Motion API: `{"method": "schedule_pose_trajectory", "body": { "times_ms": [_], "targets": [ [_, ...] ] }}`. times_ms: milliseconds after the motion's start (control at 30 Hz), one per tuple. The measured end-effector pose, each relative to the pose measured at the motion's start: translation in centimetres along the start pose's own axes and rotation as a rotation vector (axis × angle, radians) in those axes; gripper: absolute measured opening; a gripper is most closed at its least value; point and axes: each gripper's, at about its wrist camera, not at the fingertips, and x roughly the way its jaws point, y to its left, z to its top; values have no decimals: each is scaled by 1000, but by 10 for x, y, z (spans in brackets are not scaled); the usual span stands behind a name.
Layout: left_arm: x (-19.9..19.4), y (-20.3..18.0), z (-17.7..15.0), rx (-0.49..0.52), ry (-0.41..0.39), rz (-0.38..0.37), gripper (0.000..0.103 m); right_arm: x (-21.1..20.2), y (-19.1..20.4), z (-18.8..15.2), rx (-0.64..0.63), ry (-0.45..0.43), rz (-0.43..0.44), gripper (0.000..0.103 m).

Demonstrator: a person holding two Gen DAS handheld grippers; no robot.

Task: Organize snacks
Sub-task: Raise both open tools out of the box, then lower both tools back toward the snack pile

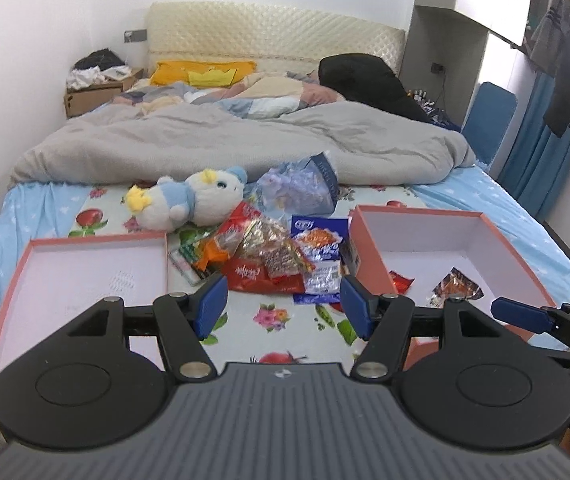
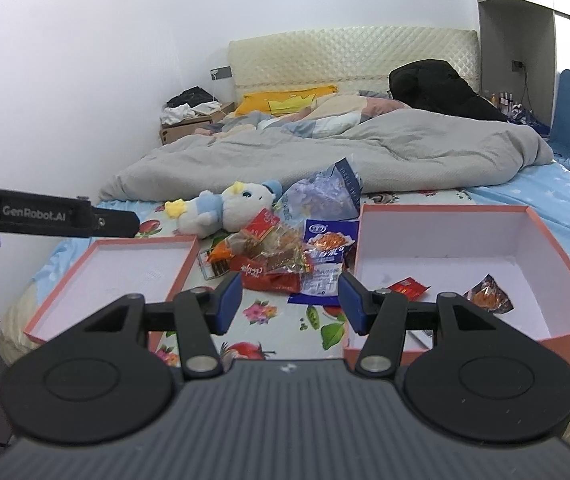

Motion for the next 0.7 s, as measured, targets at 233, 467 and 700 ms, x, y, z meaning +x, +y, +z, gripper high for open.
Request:
{"method": "schedule_pose_trajectory", "body": {
  "times_ms": [233, 467, 700],
  "targets": [
    [22, 13, -9, -16, 15, -15, 68, 10, 3, -5, 12, 8, 1, 56],
    [55, 36, -22, -77, 66, -1, 68, 28, 3, -11, 10, 50, 11, 56],
    [83, 61, -28, -153, 99, 15, 68, 59, 11, -7, -27, 102, 18, 56]
  ]
}}
